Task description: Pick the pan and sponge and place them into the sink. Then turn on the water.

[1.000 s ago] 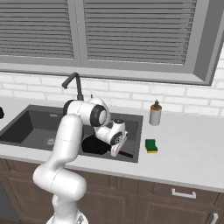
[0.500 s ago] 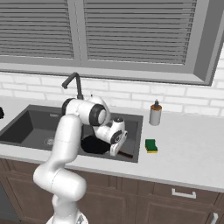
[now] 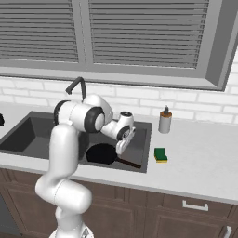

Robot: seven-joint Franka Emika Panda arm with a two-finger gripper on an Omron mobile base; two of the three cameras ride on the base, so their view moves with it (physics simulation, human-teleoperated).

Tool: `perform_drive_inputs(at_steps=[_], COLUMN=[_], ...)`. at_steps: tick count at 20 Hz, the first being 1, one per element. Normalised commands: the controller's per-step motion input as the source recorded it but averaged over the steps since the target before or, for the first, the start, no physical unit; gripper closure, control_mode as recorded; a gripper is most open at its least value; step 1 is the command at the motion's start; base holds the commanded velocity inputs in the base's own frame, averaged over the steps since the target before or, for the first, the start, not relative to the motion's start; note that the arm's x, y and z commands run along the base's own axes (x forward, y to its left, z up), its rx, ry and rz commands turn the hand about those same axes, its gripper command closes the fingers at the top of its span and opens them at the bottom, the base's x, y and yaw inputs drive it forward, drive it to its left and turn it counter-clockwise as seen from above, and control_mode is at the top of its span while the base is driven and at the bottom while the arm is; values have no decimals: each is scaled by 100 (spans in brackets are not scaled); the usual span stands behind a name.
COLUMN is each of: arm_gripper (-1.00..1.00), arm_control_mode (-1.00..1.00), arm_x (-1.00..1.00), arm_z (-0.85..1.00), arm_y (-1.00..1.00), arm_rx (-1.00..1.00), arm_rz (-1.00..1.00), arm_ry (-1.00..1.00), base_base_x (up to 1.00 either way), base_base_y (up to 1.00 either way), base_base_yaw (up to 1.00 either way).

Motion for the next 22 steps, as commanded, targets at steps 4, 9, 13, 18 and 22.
perform_drive_inputs(at_steps=[4, 9, 13, 18, 22], arm_gripper=[-100, -100, -100, -100, -100], arm_control_mode=[-100, -100, -100, -100, -100], arm_x=[0, -19, -16, 0, 0], arm_z=[86, 57, 36, 27, 15], arm_y=[-4, -9, 0, -19, -34], arm_rx=[9, 5, 0, -3, -8], arm_rz=[-7, -33, -47, -48, -38], arm_ry=[-1, -3, 0, 0, 4], base_base_x=[0, 0, 0, 0, 0], base_base_y=[0, 0, 0, 0, 0], base_base_yaw=[0, 0, 0, 0, 0])
